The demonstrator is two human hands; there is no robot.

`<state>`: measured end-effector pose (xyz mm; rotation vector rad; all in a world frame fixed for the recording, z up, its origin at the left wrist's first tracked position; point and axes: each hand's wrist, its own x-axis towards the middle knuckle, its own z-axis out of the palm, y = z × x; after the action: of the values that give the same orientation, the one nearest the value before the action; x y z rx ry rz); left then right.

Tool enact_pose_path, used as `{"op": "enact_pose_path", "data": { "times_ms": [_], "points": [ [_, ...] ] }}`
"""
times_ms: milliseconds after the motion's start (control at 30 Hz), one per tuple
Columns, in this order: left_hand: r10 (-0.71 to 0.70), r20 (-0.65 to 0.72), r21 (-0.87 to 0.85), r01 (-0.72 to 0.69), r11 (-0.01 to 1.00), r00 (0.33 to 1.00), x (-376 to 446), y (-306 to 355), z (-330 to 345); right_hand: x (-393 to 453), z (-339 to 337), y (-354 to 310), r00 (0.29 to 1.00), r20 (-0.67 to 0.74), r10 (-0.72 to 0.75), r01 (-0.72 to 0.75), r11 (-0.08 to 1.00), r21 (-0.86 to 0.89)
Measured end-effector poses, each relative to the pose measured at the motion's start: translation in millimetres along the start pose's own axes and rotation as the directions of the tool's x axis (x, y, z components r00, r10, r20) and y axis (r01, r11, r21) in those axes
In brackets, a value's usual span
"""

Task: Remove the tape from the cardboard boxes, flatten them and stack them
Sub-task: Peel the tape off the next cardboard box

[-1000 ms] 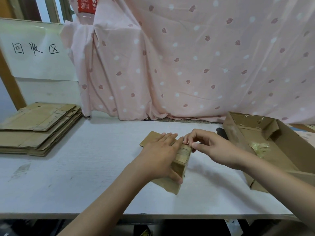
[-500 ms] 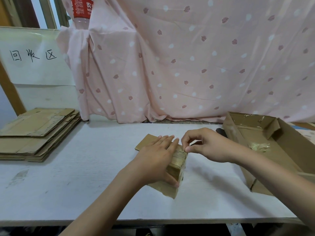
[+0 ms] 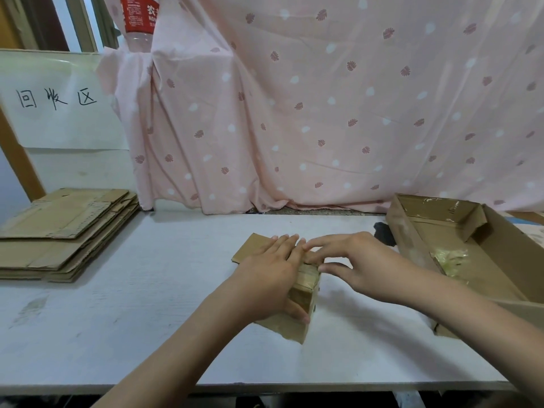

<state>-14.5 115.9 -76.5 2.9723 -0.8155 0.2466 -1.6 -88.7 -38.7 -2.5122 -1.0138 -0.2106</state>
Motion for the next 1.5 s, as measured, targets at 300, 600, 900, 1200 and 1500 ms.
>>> {"op": "enact_pose_path", "data": {
  "times_ms": [300, 600, 900, 1200, 1500],
  "points": [
    [0.012, 0.023, 0.000, -0.012, 1.000, 1.000, -0.9, -0.2, -3.4, 1.6, -0.9, 1.9, 1.000, 0.006, 0.028, -0.029, 0.978, 0.207],
    [0.009, 0.014, 0.011, -0.009, 1.000, 1.000, -2.3, -0.1, -3.2, -20.1, 2.5, 5.4, 0.985, -0.047, 0.164, -0.122, 0.868, 0.482],
    [0.011, 0.033, 0.049, -0.013, 0.999, 0.999, 0.1, -0.2, -1.5, -17.1, 8.1, -6.7, 0.987, -0.086, -0.136, 0.121, 0.980, -0.157],
    [-0.059, 0.020, 0.073, 0.057, 0.996, 0.998, -2.0, 6.1, -2.7, -19.0, 12.7, -25.8, 0.978, 0.000, 0.210, -0.206, 0.958, 0.198],
    [-0.146, -0.002, 0.120, 0.145, 0.982, 0.989, 1.8, 9.4, 5.0, -26.5, 34.0, -34.6, 0.960, -0.275, 0.052, -0.144, 0.935, -0.325]
  ]
}}
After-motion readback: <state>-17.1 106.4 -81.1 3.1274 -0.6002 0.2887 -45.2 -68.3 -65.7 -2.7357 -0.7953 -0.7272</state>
